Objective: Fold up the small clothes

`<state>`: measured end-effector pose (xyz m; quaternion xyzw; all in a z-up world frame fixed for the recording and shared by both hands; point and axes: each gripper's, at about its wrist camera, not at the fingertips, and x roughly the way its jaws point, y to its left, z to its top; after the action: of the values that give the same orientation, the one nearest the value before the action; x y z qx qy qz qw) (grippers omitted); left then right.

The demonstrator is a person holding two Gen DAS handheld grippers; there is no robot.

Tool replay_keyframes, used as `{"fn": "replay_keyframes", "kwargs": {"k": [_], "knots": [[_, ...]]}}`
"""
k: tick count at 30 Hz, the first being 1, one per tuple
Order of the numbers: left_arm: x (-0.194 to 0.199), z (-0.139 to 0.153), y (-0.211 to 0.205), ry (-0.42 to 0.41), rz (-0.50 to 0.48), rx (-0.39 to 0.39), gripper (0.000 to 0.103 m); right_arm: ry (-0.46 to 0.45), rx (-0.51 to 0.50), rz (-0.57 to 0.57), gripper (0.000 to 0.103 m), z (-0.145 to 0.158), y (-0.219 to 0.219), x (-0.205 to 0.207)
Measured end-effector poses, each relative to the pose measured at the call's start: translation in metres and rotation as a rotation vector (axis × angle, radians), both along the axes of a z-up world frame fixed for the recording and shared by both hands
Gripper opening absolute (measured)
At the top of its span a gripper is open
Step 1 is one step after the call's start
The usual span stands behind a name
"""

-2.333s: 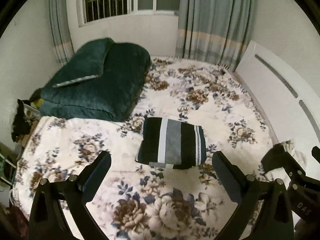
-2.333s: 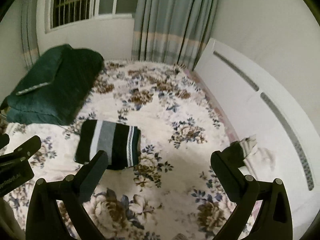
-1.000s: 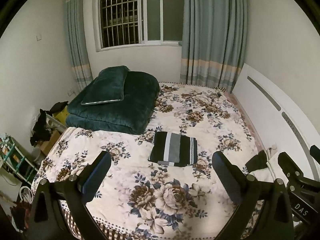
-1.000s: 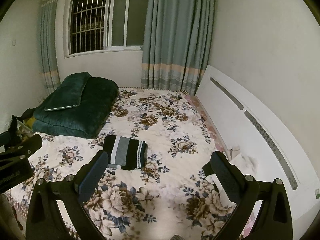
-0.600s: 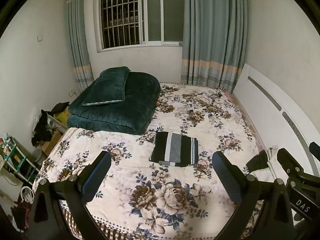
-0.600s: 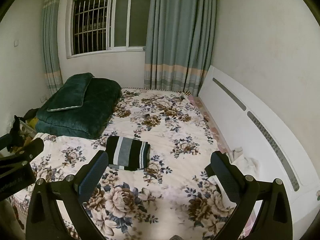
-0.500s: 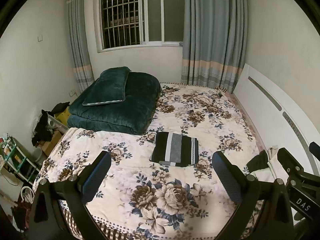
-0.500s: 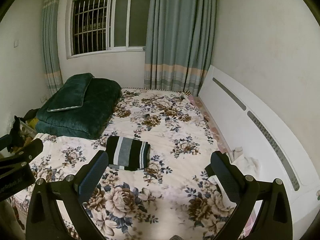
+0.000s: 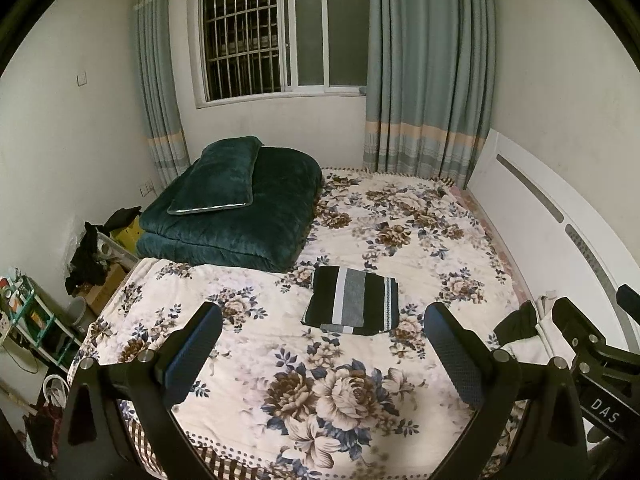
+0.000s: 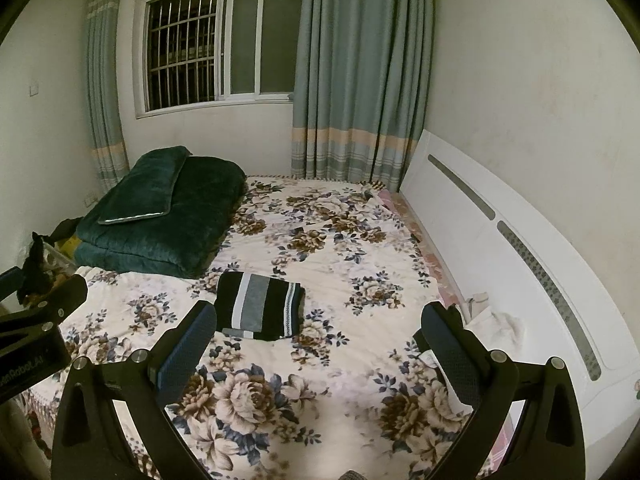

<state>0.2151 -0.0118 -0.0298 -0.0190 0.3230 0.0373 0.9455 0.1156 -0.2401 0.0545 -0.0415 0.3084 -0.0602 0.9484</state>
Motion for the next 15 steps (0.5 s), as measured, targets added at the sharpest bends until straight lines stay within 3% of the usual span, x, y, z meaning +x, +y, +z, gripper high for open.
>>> {"fn": "replay_keyframes", "kwargs": {"k": [15], "knots": [[-0.0012, 0.0013, 0.0047, -0.002, 0.005, 0.002, 0.103, -0.004, 0.003, -0.002, 0.103, 0.0005, 0.0047, -0.0025]]}}
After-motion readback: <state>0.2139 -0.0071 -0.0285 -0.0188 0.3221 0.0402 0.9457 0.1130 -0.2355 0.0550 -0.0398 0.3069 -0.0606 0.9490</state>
